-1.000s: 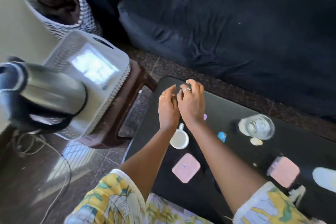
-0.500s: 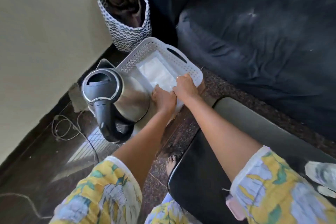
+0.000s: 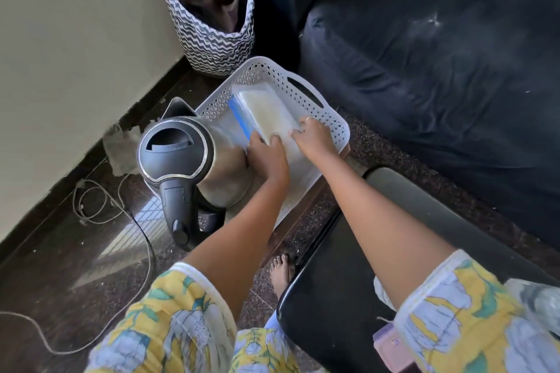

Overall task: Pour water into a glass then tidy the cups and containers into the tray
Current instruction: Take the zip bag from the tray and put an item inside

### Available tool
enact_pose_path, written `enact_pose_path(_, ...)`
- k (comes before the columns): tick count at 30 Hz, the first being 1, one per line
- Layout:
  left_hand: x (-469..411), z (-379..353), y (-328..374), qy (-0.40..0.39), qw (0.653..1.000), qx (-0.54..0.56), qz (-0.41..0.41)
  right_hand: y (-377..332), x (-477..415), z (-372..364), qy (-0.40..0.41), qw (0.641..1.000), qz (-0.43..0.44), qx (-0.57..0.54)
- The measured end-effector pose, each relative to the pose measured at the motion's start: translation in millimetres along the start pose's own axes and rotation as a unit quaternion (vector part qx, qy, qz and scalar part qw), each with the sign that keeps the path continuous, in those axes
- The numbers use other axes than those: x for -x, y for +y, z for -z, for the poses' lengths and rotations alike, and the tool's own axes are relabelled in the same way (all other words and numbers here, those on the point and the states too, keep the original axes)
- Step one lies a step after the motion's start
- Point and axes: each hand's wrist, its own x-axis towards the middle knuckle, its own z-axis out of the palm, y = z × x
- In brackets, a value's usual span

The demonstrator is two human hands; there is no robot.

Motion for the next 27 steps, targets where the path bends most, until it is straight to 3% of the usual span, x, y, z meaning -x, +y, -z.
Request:
enact_pose_path(2,12,2,3,0.016,0.998,-0.03,-0.057,0,10,10,-0.017,0.993,0.016,-0.116)
enact_pose_path(5,39,3,9,0.011,0.977,-0.161,-0.142,1,31,25,-0.068,0.937,0.001,-0.343)
enact_pose_path(7,60,5,13,-0.017,0.95,-0.232,-0.207,6,46,32,-0.059,0.915,0.008,-0.4)
enact_pose_path(9,81,8,18,-0.041,0.922,-0.277,-0.268,11,60,40,0.017,0.914,0.007,-0.406)
enact_pose_path(11,103,12,20,-0.034,0.903,-0.268,-0.333,23,74,52,0.072,0.899,-0.01,-0.432)
enact_pose_path(14,133,14,18,-0.013,0.897,-0.209,-0.39,45,98,75,0.081,0.849,-0.024,-0.522)
enact_pose_path(17,163,11,21,-0.028,0.924,-0.147,-0.353,69,126,97,0.082,0.814,-0.042,-0.574)
enact_pose_path(20,183,6,26,-0.054,0.935,-0.162,-0.311,96,155,117,0.084,0.793,-0.055,-0.6)
enact_pose_path(23,200,3,29,-0.173,0.925,-0.245,-0.234,126,180,132,0.088,0.798,-0.08,-0.592)
enact_pose_path(27,227,0,23,-0.238,0.913,-0.264,-0.199,170,204,137,0.11,0.818,-0.134,-0.548)
